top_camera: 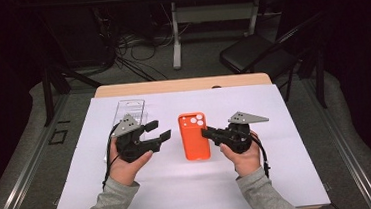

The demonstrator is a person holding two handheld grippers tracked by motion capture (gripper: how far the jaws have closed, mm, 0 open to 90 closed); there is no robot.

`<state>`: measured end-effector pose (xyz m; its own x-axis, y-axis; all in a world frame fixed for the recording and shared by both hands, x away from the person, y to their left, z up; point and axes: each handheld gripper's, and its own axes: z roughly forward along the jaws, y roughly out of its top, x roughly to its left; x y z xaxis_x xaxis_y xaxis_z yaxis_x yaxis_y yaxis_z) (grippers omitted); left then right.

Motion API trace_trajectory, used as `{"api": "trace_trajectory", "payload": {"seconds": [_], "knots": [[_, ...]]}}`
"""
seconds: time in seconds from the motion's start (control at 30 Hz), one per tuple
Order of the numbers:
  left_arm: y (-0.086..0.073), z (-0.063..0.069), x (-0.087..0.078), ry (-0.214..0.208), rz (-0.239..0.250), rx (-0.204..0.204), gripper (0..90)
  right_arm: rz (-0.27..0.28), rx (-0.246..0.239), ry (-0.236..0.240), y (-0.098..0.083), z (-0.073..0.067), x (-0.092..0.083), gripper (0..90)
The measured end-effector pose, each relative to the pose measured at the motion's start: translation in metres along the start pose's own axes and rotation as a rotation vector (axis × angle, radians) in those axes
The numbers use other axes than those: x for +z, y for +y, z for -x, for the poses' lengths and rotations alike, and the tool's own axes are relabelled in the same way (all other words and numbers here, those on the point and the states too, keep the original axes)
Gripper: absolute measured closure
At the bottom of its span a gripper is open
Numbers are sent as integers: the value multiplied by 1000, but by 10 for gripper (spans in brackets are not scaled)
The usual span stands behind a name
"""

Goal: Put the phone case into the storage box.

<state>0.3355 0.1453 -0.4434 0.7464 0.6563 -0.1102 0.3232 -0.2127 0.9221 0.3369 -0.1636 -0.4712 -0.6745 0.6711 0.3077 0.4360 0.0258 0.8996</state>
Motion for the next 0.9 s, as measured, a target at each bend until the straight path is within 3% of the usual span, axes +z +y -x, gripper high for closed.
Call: {"api": "trace_trajectory", "payload": {"seconds": [0.9], "knots": [[1,18,6,135,-94,169,373,-85,-131,-59,-6,-23,12,825]]}}
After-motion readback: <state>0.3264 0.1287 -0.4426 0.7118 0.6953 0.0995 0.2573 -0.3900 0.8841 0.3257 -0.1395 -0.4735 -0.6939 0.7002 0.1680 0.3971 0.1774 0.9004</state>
